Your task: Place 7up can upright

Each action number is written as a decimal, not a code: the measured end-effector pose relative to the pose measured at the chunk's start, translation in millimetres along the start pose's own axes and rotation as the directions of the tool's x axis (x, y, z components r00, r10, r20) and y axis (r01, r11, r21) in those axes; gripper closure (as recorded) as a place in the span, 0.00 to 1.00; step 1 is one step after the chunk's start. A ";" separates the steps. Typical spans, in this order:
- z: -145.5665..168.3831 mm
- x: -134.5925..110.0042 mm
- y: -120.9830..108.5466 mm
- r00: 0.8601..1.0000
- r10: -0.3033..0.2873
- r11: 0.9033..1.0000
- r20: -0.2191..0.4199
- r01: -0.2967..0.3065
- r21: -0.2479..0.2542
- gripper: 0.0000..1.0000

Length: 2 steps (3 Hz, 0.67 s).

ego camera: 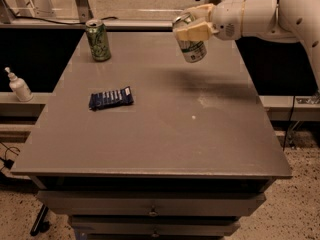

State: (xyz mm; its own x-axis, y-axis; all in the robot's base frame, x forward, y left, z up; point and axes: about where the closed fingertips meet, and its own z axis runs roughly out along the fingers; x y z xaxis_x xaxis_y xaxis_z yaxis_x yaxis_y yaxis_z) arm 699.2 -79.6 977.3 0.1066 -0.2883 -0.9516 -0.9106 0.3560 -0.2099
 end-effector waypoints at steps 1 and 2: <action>-12.9 1.5 7.9 0.999 -0.047 0.997 0.006 0.047 -0.067 1.00; -29.0 9.8 13.8 0.998 -0.051 0.993 0.039 0.055 -0.101 1.00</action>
Offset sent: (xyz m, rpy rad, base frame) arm -0.0393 -0.0562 -0.0122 0.0416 -0.0410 0.1554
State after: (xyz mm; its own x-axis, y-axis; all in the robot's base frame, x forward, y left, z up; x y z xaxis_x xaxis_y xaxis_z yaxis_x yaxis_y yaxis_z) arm 676.1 -103.2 971.6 0.1690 -0.2710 -0.9476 -0.9390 0.2480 -0.2384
